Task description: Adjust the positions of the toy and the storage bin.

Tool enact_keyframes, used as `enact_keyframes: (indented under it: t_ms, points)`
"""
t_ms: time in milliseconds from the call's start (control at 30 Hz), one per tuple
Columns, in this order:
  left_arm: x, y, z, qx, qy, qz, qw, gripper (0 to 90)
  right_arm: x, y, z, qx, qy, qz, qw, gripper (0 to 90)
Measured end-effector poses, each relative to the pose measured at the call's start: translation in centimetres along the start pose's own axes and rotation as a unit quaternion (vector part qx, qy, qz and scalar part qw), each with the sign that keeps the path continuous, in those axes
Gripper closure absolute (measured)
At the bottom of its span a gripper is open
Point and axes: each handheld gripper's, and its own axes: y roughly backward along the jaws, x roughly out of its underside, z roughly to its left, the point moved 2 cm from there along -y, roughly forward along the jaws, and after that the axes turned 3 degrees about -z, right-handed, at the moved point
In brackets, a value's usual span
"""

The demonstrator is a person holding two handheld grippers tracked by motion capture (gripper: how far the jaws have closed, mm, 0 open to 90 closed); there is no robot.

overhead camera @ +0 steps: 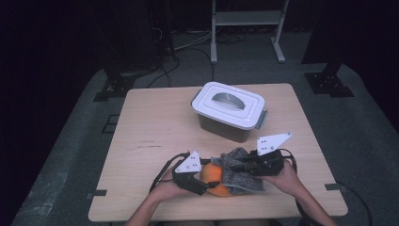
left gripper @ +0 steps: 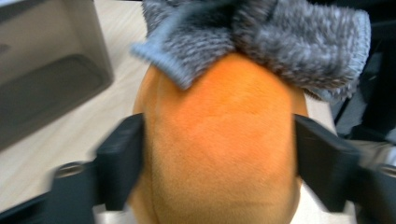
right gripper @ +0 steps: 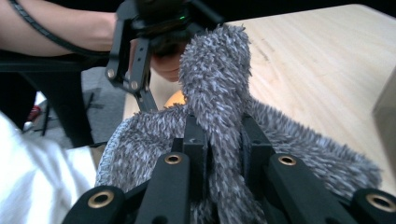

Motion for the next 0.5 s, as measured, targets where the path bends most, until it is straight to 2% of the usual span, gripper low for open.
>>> enact_keyframes:
  t_ms: [133,200,300,400,500]
  points:
    - [-0.4,-0.2,-0.6,-0.018,-0.028,0.003,0.9994,34.9,-1.5,-1.3,0.3,-0.001,0.012,-0.015,0.9998,76.1]
    - [-0.4,-0.1,-0.6,-0.028,-0.039,0.009,0.9988,35.0,-2.1,-2.0,0.5,0.0,0.018,-0.013,0.9998,76.1]
    - [0.1,0.4,-0.3,-0.033,-0.035,0.008,0.9988,35.7,-2.0,-2.0,0.2,0.004,0.017,-0.01,0.9998,76.1]
    - [0.3,0.7,-0.2,-0.034,-0.028,0.004,0.999,35.4,-1.0,-1.1,-0.5,0.009,0.0,-0.017,0.9998,76.1]
    - [0.2,0.6,-0.3,-0.025,-0.023,0.001,0.9994,31.7,0.2,0.0,-0.9,0.01,-0.022,-0.027,0.9993,76.0]
